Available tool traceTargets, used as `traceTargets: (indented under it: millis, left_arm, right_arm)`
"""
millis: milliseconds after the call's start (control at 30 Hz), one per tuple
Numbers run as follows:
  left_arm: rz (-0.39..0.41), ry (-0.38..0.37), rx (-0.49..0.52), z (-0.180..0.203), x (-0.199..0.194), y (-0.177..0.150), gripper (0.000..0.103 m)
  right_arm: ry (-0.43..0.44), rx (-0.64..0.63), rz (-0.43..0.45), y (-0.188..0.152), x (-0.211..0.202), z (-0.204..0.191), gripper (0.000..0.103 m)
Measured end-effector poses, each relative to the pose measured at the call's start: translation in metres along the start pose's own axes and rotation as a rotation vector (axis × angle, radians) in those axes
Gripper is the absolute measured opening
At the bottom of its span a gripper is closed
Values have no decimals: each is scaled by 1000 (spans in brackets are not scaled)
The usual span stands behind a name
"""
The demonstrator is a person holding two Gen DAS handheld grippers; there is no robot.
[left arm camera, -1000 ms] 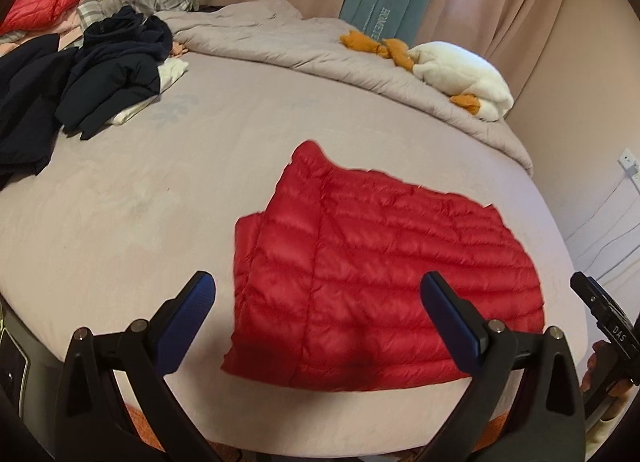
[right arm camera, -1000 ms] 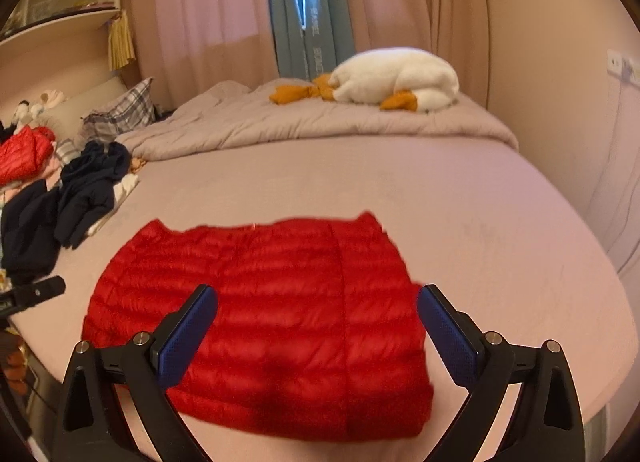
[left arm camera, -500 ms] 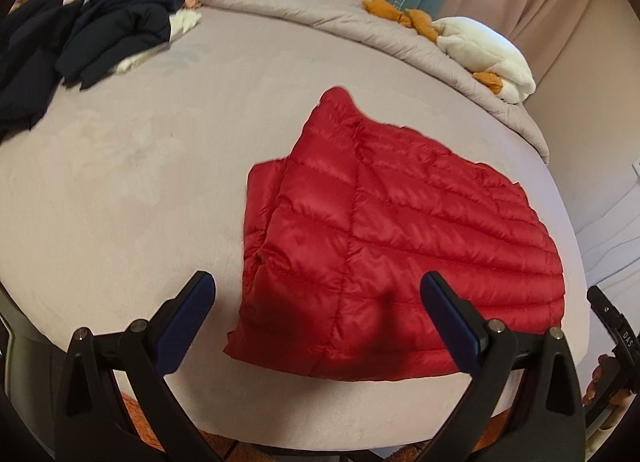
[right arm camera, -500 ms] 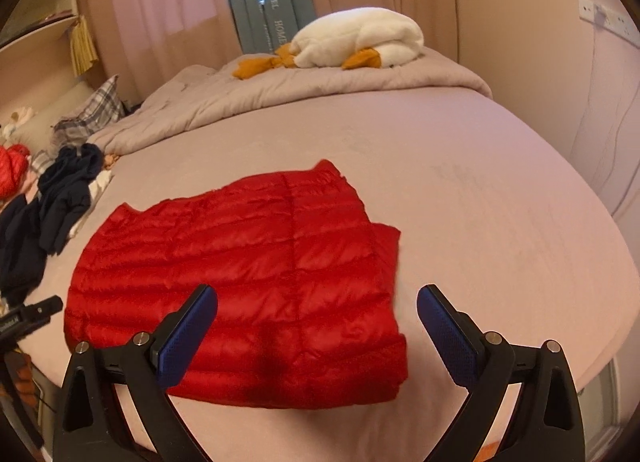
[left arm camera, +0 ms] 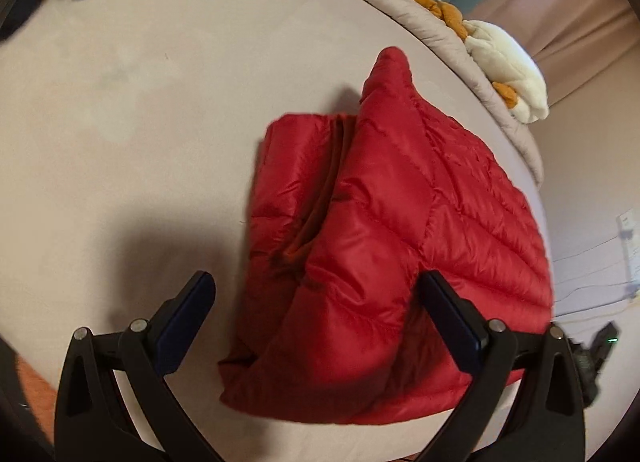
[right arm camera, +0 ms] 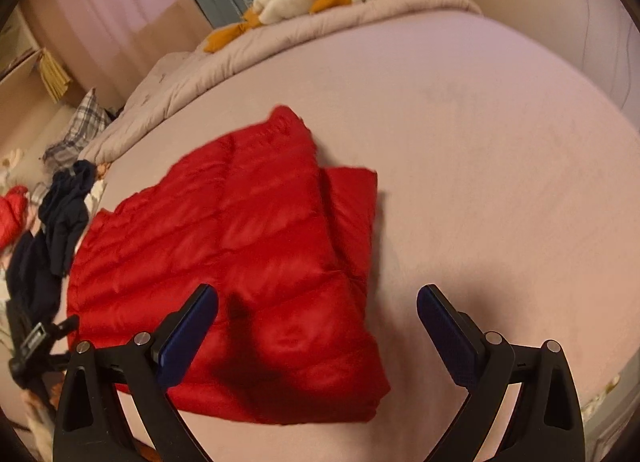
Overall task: Fold large clothes
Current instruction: 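Move both grippers to the folded jacket's edge and grasp it, then lift the jacket with both grippers and fold it over onto itself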
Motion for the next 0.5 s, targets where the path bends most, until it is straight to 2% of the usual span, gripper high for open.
traceTargets:
  millis: [133,333,400,433,500]
  left_arm:
    - [-29,-87,-72,-10,13,-3,103]
    - [-21,-142,-48,-5,18,1,103]
    - [-22,-162,-57,-5,19,3,102]
    - [-21,-182,-56,-4,20,2,97]
    - [-30,-252,-79,-2,25,3,86]
  right_arm:
    - [36,60,-78,-2,20,14,99]
    - [193,135,-165,-7,37,24,99]
    - [223,145,-182,-8,42,24,96]
    - [240,133,-185,-9,43,21,95]
    - [279,124,-199,-11,44,16,83]
Point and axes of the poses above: each gripper's, at about its wrist camera, not at the fingertips, and x roughly the way its jaws point, z to its right, y to its top, the point moved 2 cm from there along x, roughly the way its jaws point, and after that the axes turned 14 degrees about x, right-handed, at the moved point
